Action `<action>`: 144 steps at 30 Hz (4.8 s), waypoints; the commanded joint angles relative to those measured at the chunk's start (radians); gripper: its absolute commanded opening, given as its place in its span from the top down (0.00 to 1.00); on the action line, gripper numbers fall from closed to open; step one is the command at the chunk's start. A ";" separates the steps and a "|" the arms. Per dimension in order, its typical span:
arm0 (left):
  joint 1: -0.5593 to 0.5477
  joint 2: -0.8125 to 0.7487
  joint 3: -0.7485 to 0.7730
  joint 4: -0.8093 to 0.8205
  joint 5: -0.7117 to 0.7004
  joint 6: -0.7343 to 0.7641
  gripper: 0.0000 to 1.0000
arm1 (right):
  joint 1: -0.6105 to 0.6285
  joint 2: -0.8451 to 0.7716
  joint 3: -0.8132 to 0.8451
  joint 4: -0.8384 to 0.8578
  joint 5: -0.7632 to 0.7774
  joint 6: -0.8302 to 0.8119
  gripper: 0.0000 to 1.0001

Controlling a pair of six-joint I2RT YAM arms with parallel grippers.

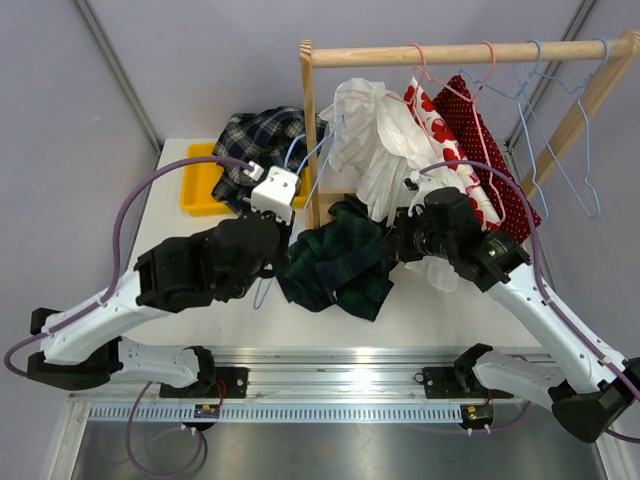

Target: Remove the skirt from the hanger

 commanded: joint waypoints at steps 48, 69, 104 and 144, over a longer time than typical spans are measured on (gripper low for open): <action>0.535 0.399 0.460 0.161 0.487 -0.003 0.01 | 0.049 -0.085 0.316 -0.015 -0.218 -0.043 1.00; 0.528 -0.507 -0.416 -0.049 0.223 -0.222 0.01 | 0.448 0.845 1.479 0.385 0.179 -0.370 1.00; 0.528 -0.650 -0.754 0.155 0.204 -0.194 0.01 | 0.299 0.841 0.900 1.303 0.196 -0.580 0.01; 1.326 1.159 0.547 0.157 0.589 0.002 0.02 | 0.550 -0.493 0.184 0.364 0.593 -0.292 0.02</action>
